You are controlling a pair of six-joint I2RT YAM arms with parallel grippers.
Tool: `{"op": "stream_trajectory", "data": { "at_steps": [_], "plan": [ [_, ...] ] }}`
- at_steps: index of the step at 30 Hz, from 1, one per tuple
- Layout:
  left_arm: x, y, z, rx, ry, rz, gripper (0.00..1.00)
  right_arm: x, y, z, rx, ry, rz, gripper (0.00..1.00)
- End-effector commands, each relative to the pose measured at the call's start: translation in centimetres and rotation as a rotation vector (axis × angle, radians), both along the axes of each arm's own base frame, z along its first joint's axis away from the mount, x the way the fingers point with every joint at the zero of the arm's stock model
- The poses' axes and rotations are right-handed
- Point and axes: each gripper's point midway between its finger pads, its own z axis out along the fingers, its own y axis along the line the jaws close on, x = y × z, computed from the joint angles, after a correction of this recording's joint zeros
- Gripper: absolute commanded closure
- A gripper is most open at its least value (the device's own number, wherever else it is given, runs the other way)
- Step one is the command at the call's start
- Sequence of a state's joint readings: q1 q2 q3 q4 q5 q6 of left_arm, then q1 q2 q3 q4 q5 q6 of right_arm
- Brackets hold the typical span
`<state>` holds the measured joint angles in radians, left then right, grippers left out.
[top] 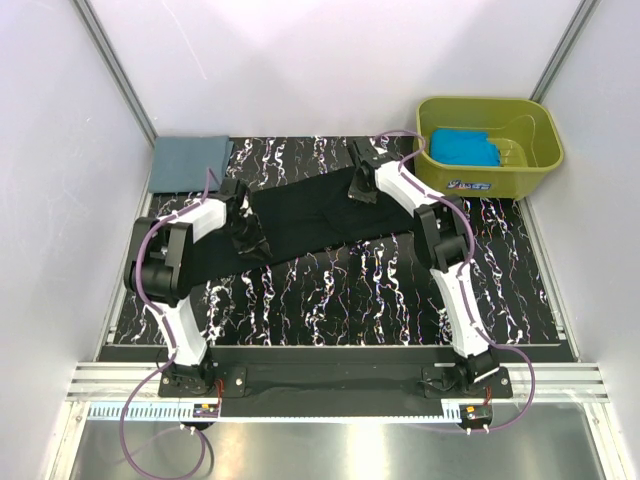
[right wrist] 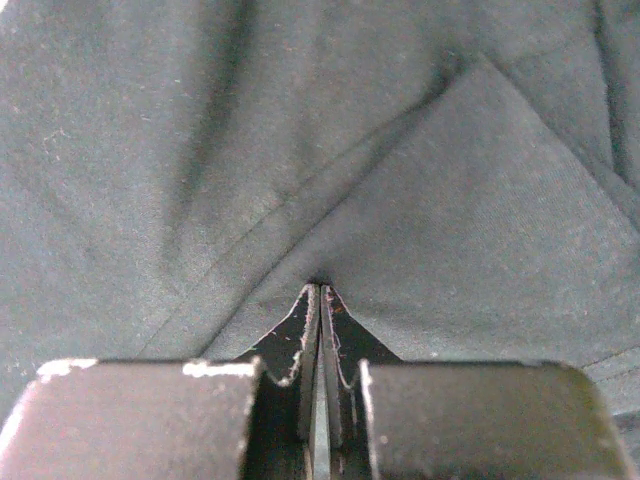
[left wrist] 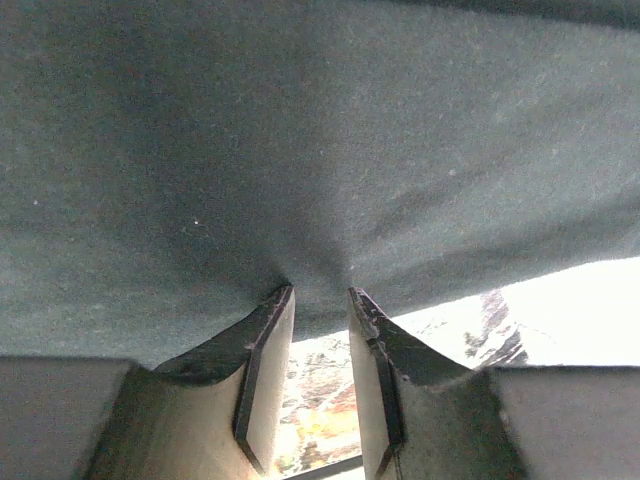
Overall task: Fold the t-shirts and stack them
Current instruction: Fold the tshirt
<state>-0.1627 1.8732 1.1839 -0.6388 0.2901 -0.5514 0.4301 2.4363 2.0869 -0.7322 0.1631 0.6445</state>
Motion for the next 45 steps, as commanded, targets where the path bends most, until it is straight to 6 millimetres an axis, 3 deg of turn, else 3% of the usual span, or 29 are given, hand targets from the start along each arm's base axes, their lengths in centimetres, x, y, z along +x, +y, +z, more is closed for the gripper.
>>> {"op": "stream_trajectory", "data": {
  "at_steps": [1,2,3,5,6,13,18,22,25,27,31,34,36,38,42,45],
  "plan": [
    [-3.4,0.0,-2.1,0.02,0.13,0.043,0.64,1.0,0.2,-3.0,-0.062,0.02,0.069,0.93],
    [-3.6,-0.5,-2.0,-0.002,0.138,0.043,0.64,1.3,0.2,-3.1,-0.068,0.018,0.082,0.92],
    [-4.0,-1.3,-1.9,-0.012,0.145,0.03,0.64,2.5,0.5,-1.8,-0.071,-0.024,0.105,0.92],
    [-4.3,-2.6,-1.5,-0.047,0.159,0.033,0.64,3.0,0.8,-2.6,-0.085,-0.021,0.138,0.91],
    [-4.5,-3.7,-1.2,-0.06,0.154,0.012,0.64,4.0,1.1,-1.5,-0.089,-0.056,0.173,0.91],
    [-6.4,-10.3,-0.3,-0.142,0.183,-0.061,0.63,5.5,0.2,-1.1,-0.15,-0.095,0.29,0.86],
    [-7.6,-15.4,0.1,-0.223,0.201,-0.148,0.63,6.3,0.8,-1.1,-0.108,-0.114,0.375,0.81],
    [-7.4,-16.5,2.9,-0.229,0.109,-0.199,0.63,6.9,0.5,-1.2,-0.088,-0.123,0.37,0.81],
    [-6.5,-14.8,6.7,-0.183,-0.023,-0.243,0.62,6.9,0.8,0.0,-0.066,-0.138,0.373,0.81],
    [-5.1,-12.1,9.4,-0.11,-0.132,-0.237,0.61,6.7,1.1,1.3,-0.036,-0.146,0.364,0.8],
    [-2.6,-5.4,11.0,0.016,-0.215,-0.157,0.62,6.6,1.5,4.0,0.007,-0.175,0.335,0.78],
    [-1.4,-0.7,10.1,0.13,-0.236,-0.137,0.69,6.3,2.5,6.1,0.058,-0.198,0.34,0.73],
    [-1.0,1.3,8.2,0.223,-0.209,-0.144,0.84,6.7,2.6,7.7,0.064,-0.229,0.324,0.73],
    [-0.8,2.1,6.3,0.279,-0.183,-0.181,1.0,7.0,2.7,9.3,0.073,-0.262,0.315,0.77],
    [-0.2,2.7,3.9,0.322,-0.18,-0.137,1.0,7.3,2.8,11.4,0.088,-0.302,0.302,0.83],
    [-0.4,2.7,1.7,0.349,-0.149,-0.107,1.0,7.4,2.9,11.9,0.096,-0.313,0.299,0.83]
  ]
}}
